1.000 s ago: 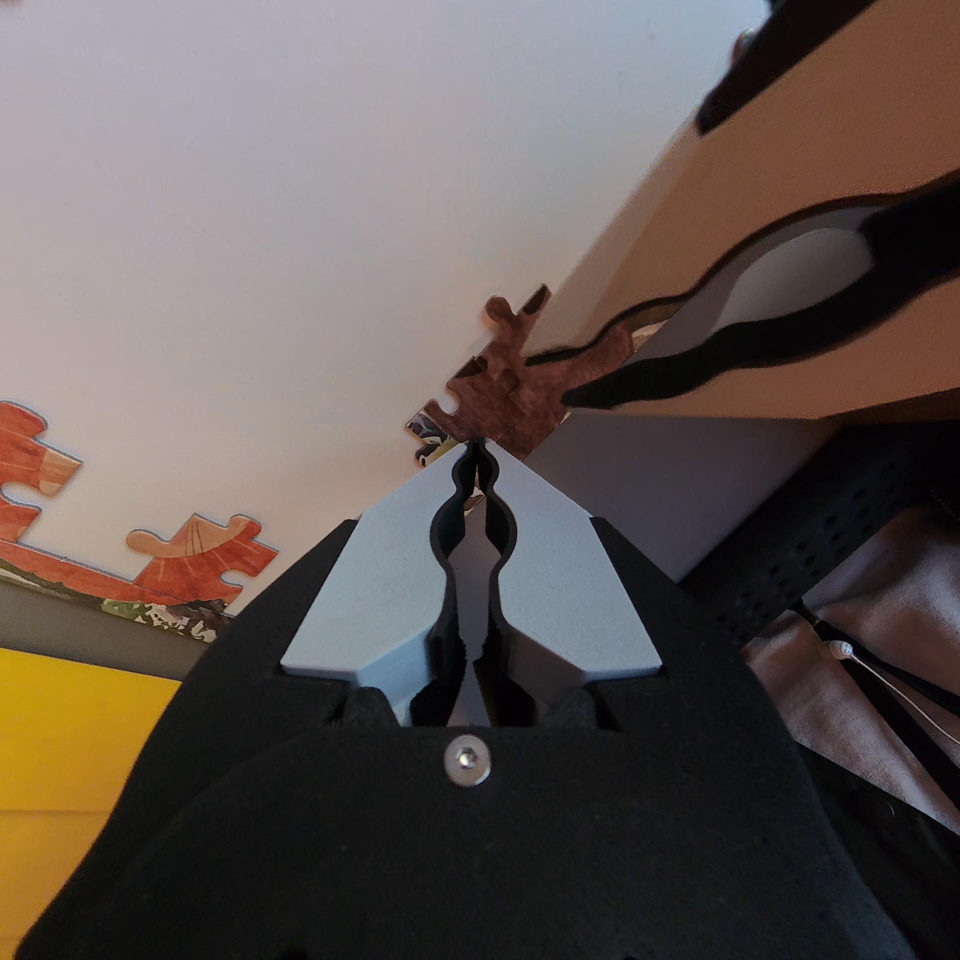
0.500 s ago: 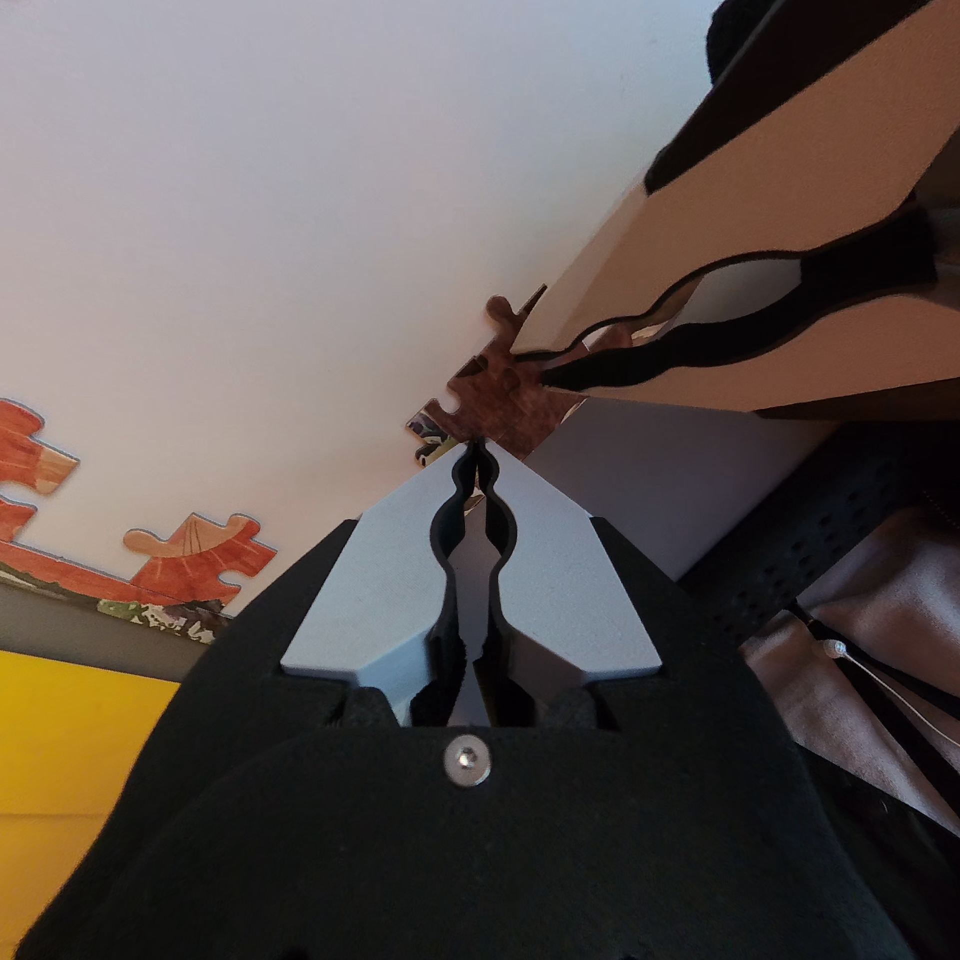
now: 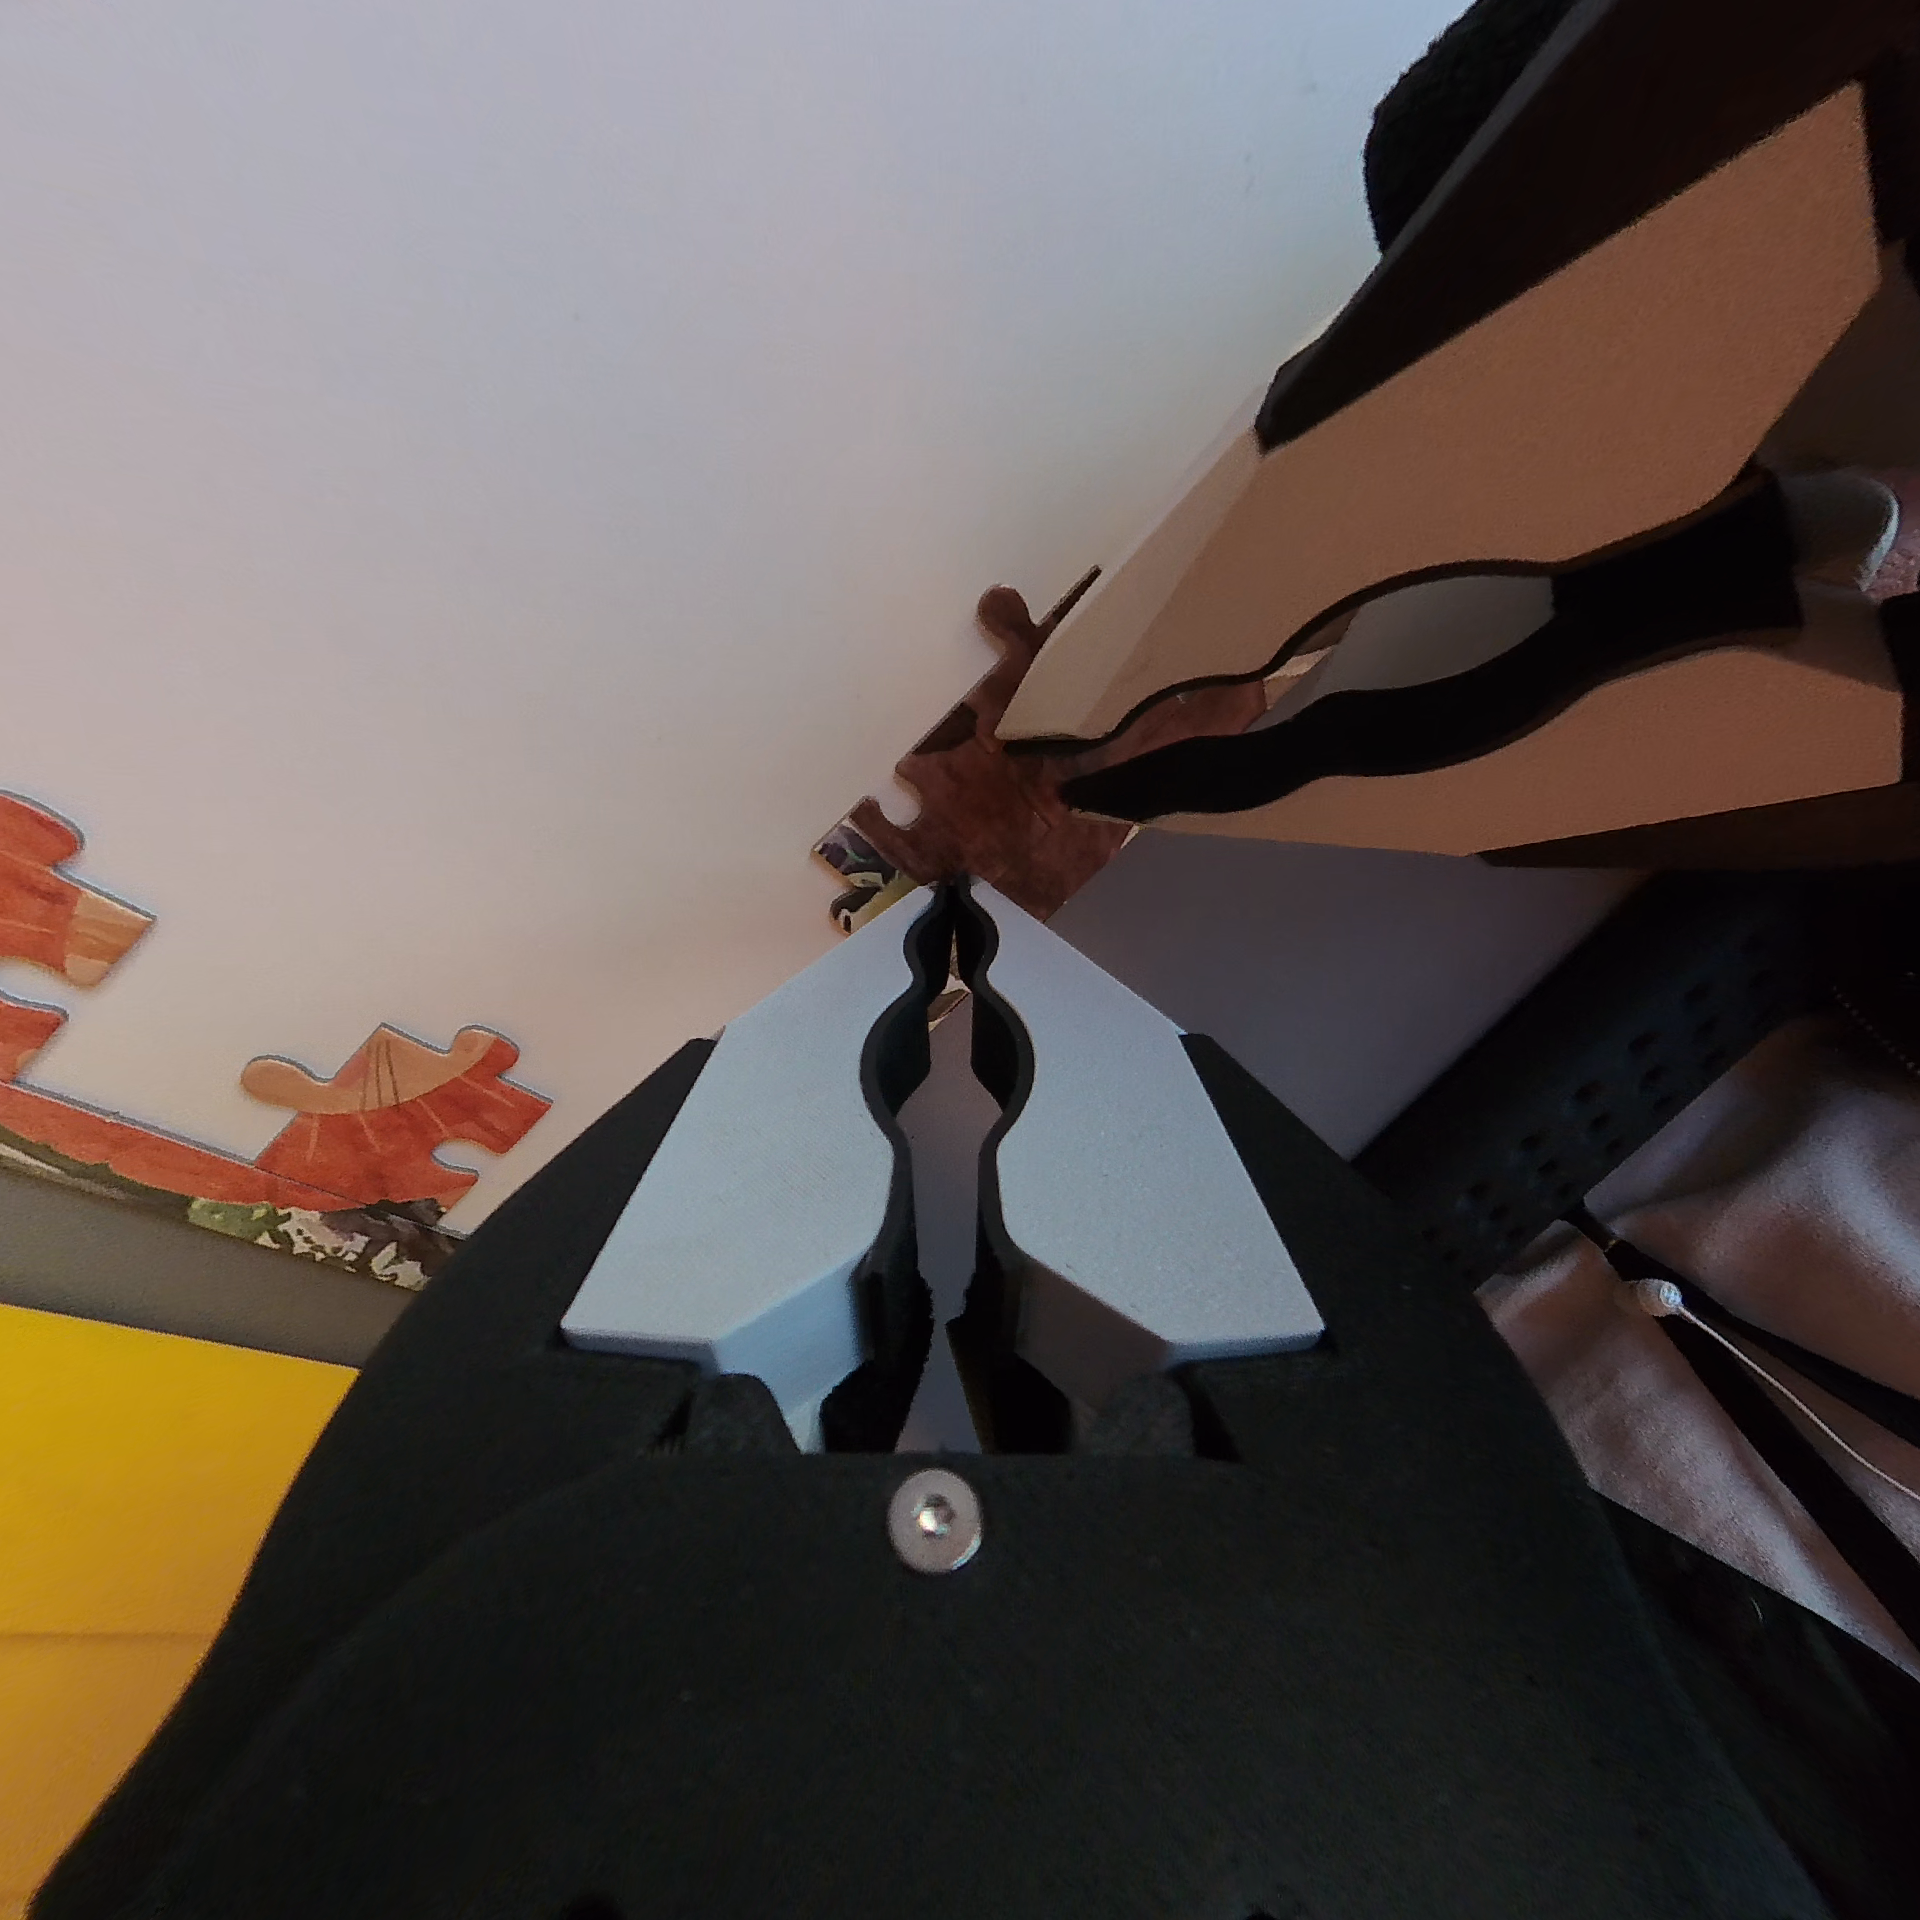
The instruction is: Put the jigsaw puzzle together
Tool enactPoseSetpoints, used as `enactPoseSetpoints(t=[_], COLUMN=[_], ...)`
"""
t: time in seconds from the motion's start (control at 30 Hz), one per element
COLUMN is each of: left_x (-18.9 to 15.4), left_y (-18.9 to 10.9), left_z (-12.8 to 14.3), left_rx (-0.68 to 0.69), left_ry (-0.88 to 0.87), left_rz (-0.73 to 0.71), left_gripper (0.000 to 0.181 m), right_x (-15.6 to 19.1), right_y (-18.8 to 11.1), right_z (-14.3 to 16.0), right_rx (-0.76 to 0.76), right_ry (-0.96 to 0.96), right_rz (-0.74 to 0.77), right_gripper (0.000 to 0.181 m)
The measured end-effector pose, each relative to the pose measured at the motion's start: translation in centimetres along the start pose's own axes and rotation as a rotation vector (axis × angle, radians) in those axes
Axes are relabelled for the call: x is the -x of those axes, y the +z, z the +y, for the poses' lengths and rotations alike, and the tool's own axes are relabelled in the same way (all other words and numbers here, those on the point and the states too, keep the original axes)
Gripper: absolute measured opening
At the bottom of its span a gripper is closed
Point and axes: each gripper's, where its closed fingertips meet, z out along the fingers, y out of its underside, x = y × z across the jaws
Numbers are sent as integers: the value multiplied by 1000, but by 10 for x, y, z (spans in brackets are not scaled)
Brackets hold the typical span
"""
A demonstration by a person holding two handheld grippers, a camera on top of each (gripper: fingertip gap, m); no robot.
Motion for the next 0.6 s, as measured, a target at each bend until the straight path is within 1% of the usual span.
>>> enactPoseSetpoints(t=[0.17,0.3,0.37,0.43,0.5,0.6], left_x=[0,0,0,0,0,0], left_y=[0,0,0,0,0,0], left_z=[0,0,0,0,0,0], left_rx=[-1,-1,-2,-2,-3,-5], left_ry=[0,-3,-4,-5,-8,-14], left_rz=[0,5,6,8,12,19], left_gripper=[0,0,0,0,0,0], right_x=[-3,-9,-8,-7,-5,-5], right_y=[-5,-17,-14,-7,-10,-26], right_z=[-1,-8,-3,7,0,-13], right_rx=[-25,-103,-81,-26,-58,-124], right_ry=[14,83,87,76,74,38], right_rz=[-2,-21,-33,-37,-51,-35], right_gripper=[16,16,16,17,16,15])
